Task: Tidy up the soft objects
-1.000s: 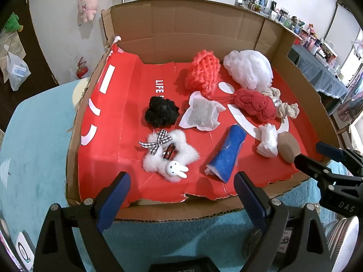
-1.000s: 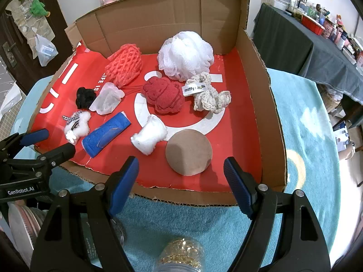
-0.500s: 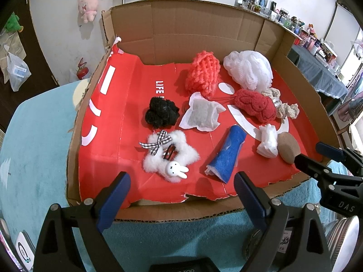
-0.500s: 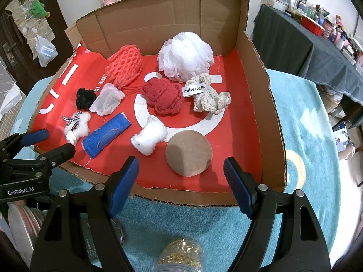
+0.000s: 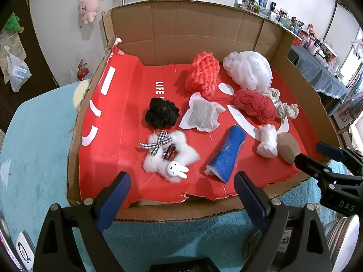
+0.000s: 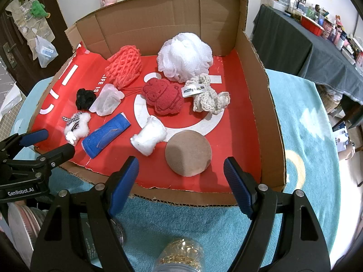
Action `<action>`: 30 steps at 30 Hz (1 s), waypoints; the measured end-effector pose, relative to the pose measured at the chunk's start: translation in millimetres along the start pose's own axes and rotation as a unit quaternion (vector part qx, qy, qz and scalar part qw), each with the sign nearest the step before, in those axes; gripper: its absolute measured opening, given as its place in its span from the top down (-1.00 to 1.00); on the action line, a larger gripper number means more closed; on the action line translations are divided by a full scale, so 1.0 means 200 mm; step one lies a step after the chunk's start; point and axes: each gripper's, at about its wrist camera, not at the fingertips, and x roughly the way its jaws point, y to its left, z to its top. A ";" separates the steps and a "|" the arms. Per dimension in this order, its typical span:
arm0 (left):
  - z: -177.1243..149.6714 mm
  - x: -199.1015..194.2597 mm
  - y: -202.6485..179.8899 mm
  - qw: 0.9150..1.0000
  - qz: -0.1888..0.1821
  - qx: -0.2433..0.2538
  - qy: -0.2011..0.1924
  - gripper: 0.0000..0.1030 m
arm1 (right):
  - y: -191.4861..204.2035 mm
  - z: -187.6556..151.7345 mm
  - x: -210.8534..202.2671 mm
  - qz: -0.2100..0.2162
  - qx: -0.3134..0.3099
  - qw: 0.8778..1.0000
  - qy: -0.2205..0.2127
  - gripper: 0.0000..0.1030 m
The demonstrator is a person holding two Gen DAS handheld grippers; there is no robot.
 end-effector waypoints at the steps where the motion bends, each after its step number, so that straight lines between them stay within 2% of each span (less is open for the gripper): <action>1: 0.00 0.00 0.00 1.000 0.000 0.000 0.000 -0.83 | 0.00 0.00 0.00 0.000 0.000 1.000 0.000 -0.49; 21: 0.00 0.00 0.00 1.000 0.002 -0.001 -0.004 -0.83 | 0.00 0.00 0.00 0.000 0.000 1.000 -0.001 -0.49; 26: -0.01 -0.05 0.00 1.000 0.007 0.001 -0.022 -0.83 | 0.00 0.00 -0.03 0.003 -0.001 1.000 -0.011 -0.49; 30: -0.04 -0.19 0.04 0.998 0.009 -0.010 -0.056 -0.83 | -0.03 0.00 -0.12 0.012 0.010 0.999 -0.031 -0.49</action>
